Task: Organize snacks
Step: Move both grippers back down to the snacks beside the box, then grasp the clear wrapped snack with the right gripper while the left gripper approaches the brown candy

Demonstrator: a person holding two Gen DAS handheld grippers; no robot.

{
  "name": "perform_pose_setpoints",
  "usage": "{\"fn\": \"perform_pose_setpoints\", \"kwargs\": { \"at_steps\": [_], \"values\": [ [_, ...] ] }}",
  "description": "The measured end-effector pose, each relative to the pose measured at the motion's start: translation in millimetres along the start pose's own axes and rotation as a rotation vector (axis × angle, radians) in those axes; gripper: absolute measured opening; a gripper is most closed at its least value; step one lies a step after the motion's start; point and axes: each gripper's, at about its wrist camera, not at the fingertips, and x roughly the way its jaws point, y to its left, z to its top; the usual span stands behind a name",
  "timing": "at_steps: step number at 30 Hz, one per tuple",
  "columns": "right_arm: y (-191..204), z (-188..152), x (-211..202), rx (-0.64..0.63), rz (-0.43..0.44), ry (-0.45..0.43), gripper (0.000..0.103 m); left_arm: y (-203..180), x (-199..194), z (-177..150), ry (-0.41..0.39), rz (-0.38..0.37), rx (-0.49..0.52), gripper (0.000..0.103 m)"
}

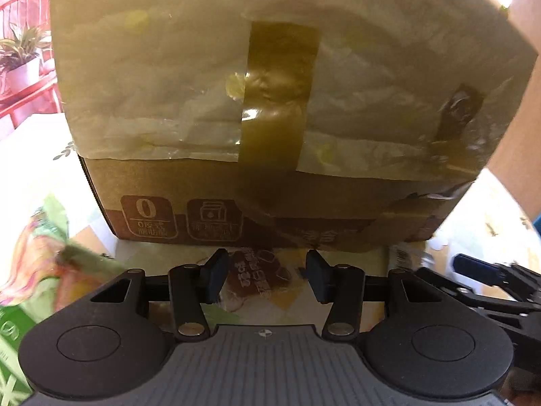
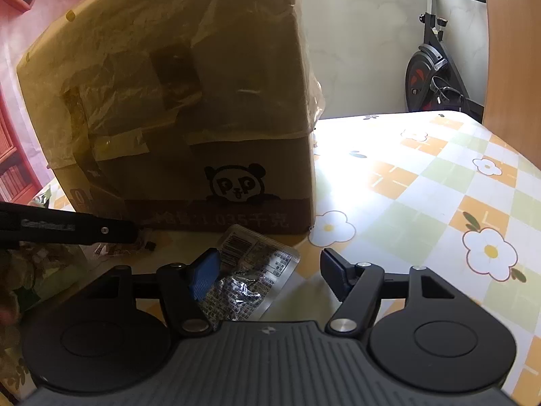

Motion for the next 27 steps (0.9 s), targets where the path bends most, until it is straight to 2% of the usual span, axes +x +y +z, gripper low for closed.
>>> {"fn": "perform_pose_setpoints", "kwargs": {
  "at_steps": [2,5,8,10,15,21,25,27],
  "values": [
    [-1.4,-0.6,0.2,0.011,0.003,0.000,0.069,0.4,7.3,-1.0,0.006,0.038,-0.002,0.057],
    [-4.4,-1.1,2.2,0.035,0.013,0.008,0.069,-4.3,13.2,-1.8,-0.006,0.041,0.017,0.070],
    [-8.0,-0.1,3.9,0.043,0.018,0.007,0.069,-19.4,18.5,-4.6,-0.001,0.081,0.106,0.072],
    [-9.0,1.0,5.4,0.042,0.019,0.007,0.070,-20.8,16.6,-8.1,-0.018,0.082,0.109,0.067],
    [-13.3,1.3,5.5,0.050,0.026,0.005,0.069,-34.8,6.4,-23.3,-0.046,0.082,0.174,0.039],
    [-15.2,0.5,5.4,0.055,0.030,0.003,0.069,-29.9,-6.0,-34.1,-0.042,0.037,0.133,0.030],
    [-19.4,0.4,4.3,0.065,0.038,0.001,0.069,-7.8,-10.9,-28.1,-0.031,-0.043,0.039,0.031],
    [-21.3,0.3,4.0,0.068,0.040,0.000,0.069,0.6,-13.6,-24.2,-0.037,-0.051,0.013,0.034]
  ]
}}
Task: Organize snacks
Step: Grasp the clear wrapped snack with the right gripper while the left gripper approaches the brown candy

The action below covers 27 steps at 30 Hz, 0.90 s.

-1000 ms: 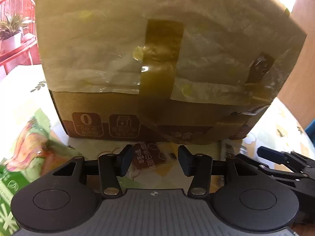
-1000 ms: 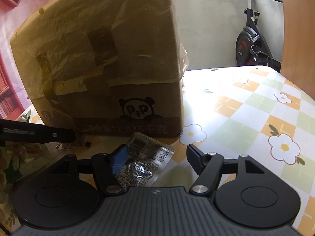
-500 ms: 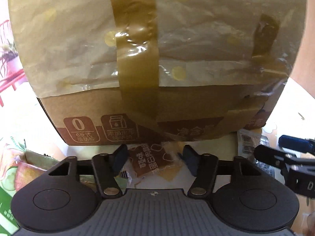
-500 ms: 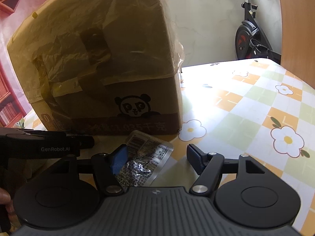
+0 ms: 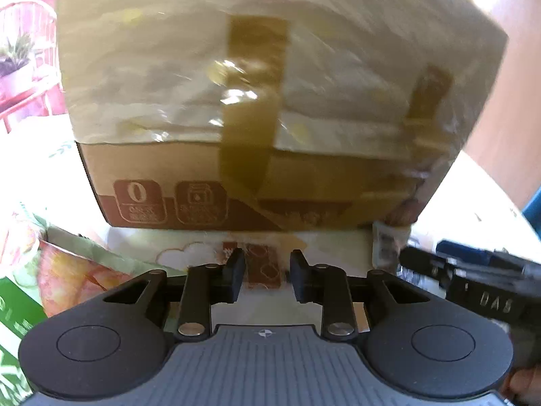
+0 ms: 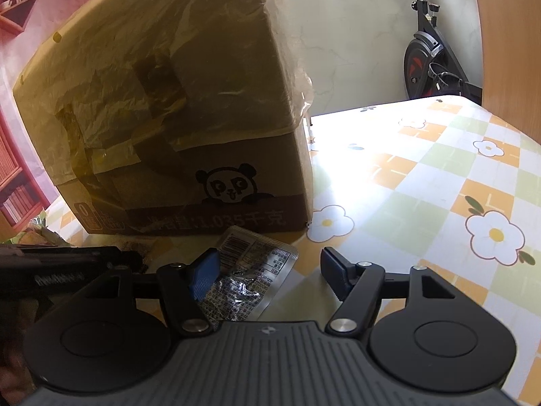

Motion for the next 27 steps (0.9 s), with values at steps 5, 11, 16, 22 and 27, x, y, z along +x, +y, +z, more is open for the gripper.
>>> {"fn": "perform_pose_setpoints", "kwargs": {
  "at_steps": [5,11,16,22,27],
  "values": [
    [-1.9,0.5,-0.6,-0.003,0.001,0.000,0.070,9.0,-0.8,7.1,-0.002,0.038,-0.025,0.052],
    [-2.2,0.5,-0.2,-0.005,0.004,0.001,0.070,-4.5,18.6,13.4,0.032,0.043,0.021,0.060],
    [-3.0,0.8,0.1,-0.005,0.006,0.002,0.070,-20.5,18.5,1.6,0.002,0.072,0.059,0.037],
    [-1.9,0.7,0.5,-0.015,0.003,0.004,0.071,-31.0,-7.4,-14.5,0.019,0.029,0.052,0.029],
    [-0.2,1.1,0.4,-0.019,0.012,0.012,0.071,-43.3,-21.0,-30.3,0.020,-0.001,0.064,0.029]
  ]
}}
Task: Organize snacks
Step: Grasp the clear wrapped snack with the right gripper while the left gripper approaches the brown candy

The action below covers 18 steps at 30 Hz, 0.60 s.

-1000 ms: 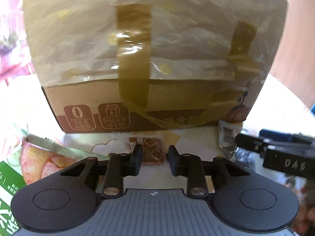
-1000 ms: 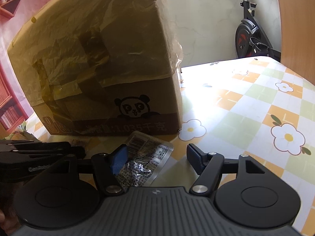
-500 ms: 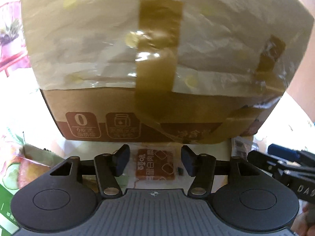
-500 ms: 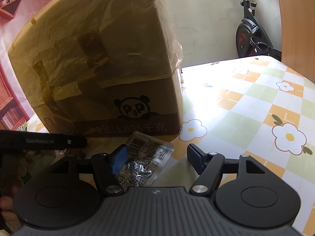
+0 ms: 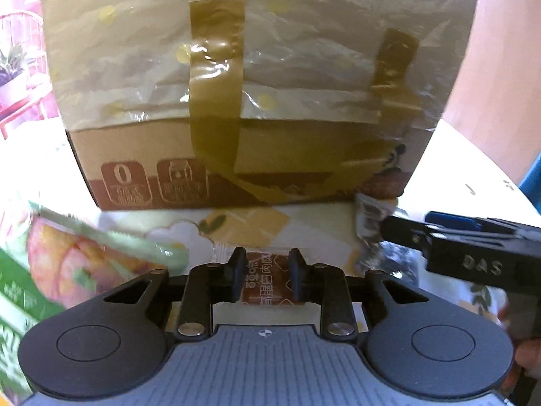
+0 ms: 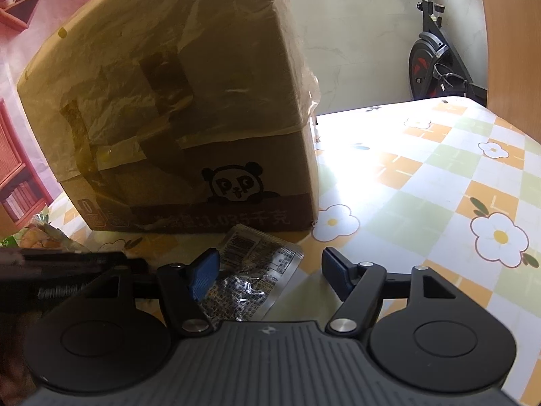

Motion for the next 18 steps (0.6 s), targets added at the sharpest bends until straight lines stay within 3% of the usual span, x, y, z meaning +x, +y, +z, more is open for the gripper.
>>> {"fn": "perform_pose_setpoints", "kwargs": {
  "at_steps": [5,15,18],
  "values": [
    [9.9,3.7,-1.9,-0.030,0.019,0.036,0.076,2.8,-6.4,-10.2,-0.003,-0.020,-0.040,0.029],
    [28.4,14.2,23.7,-0.076,-0.037,0.094,0.082,17.6,-7.0,-8.9,-0.011,-0.025,-0.063,0.029],
    [40.4,10.0,26.0,-0.151,-0.061,0.106,0.082,21.0,-7.6,-11.9,-0.014,-0.027,-0.066,0.029]
  ]
}}
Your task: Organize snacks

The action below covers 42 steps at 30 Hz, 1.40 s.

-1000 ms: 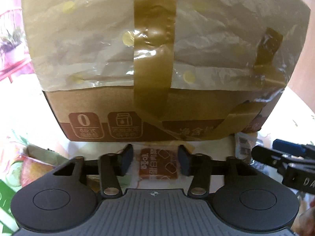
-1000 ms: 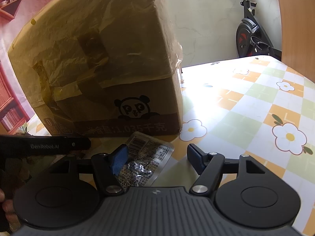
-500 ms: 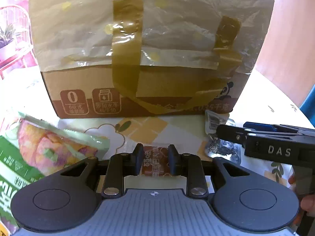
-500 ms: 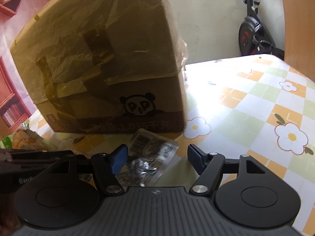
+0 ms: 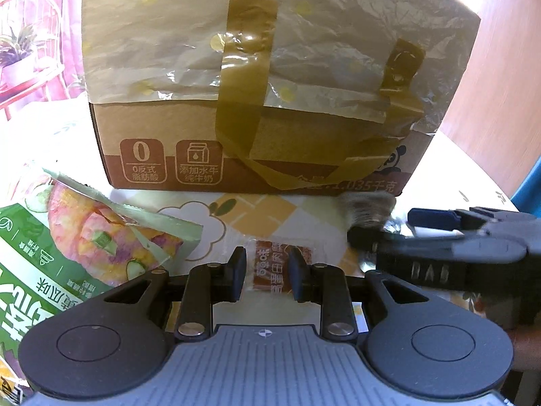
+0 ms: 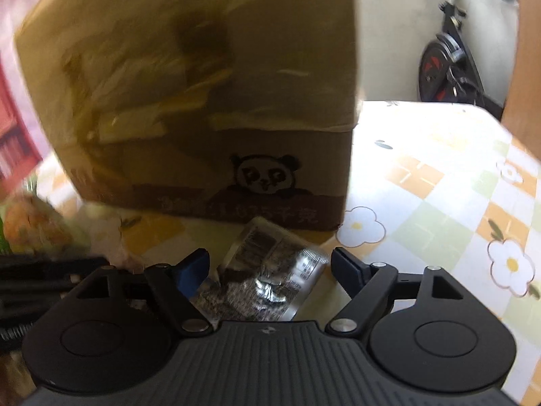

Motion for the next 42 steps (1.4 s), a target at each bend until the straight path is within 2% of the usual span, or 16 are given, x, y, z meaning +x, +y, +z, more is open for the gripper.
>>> {"fn": "perform_pose_setpoints", "kwargs": {
  "at_steps": [3,5,6,12,16,19,25,27,33,37,38,39,40,41,42],
  "values": [
    [10.6,-7.1,-2.3,-0.078,-0.018,0.004,0.078,0.3,3.3,-1.8,-0.004,0.000,-0.004,0.029],
    [11.4,-11.5,-5.2,-0.084,-0.019,-0.006,0.069,-0.7,5.0,-2.7,-0.006,0.001,-0.004,0.029],
    [10.7,-13.0,-7.0,-0.080,-0.018,-0.011,0.061,-1.3,4.7,-3.2,-0.007,0.001,-0.006,0.029],
    [-3.8,-23.0,-17.2,-0.052,0.005,-0.037,0.057,-0.1,6.3,-5.3,-0.011,-0.002,-0.016,0.029],
    [-5.2,-28.2,-22.8,-0.030,-0.004,-0.068,0.048,1.8,7.3,-4.0,-0.009,-0.012,-0.011,0.030],
    [-8.7,-29.0,-24.1,-0.012,-0.001,-0.079,0.043,3.0,8.5,-1.7,-0.008,-0.025,-0.014,0.042],
    [-12.6,-29.7,-27.0,-0.007,0.010,-0.086,0.040,-4.2,14.7,2.4,-0.008,0.004,0.038,0.051],
    [-13.2,-29.3,-26.9,-0.005,0.014,-0.088,0.040,-8.3,18.6,4.0,-0.006,0.011,0.068,0.057],
    [-17.2,-31.4,-29.0,0.005,0.025,-0.090,0.039,-18.9,25.4,3.0,-0.026,0.056,0.115,0.061],
    [-20.0,-31.1,-29.9,0.019,0.035,-0.092,0.039,-24.1,29.7,2.5,-0.022,0.063,0.134,0.060],
    [-20.4,-31.0,-29.9,0.022,0.037,-0.091,0.039,-23.8,29.8,2.9,-0.021,0.055,0.132,0.055],
    [-20.9,-30.9,-30.1,0.024,0.039,-0.092,0.039,-23.9,29.1,3.2,-0.021,0.035,0.129,0.040],
    [-20.8,-30.5,-29.7,0.025,0.040,-0.092,0.039,-24.2,26.8,3.1,-0.026,0.034,0.128,0.033],
    [-21.0,-30.4,-29.8,0.026,0.041,-0.092,0.039,-24.6,25.4,2.9,-0.028,0.035,0.128,0.014],
    [-21.1,-30.4,-29.8,0.026,0.041,-0.092,0.039,-21.5,22.7,2.6,-0.027,0.019,0.117,0.007]
  ]
}}
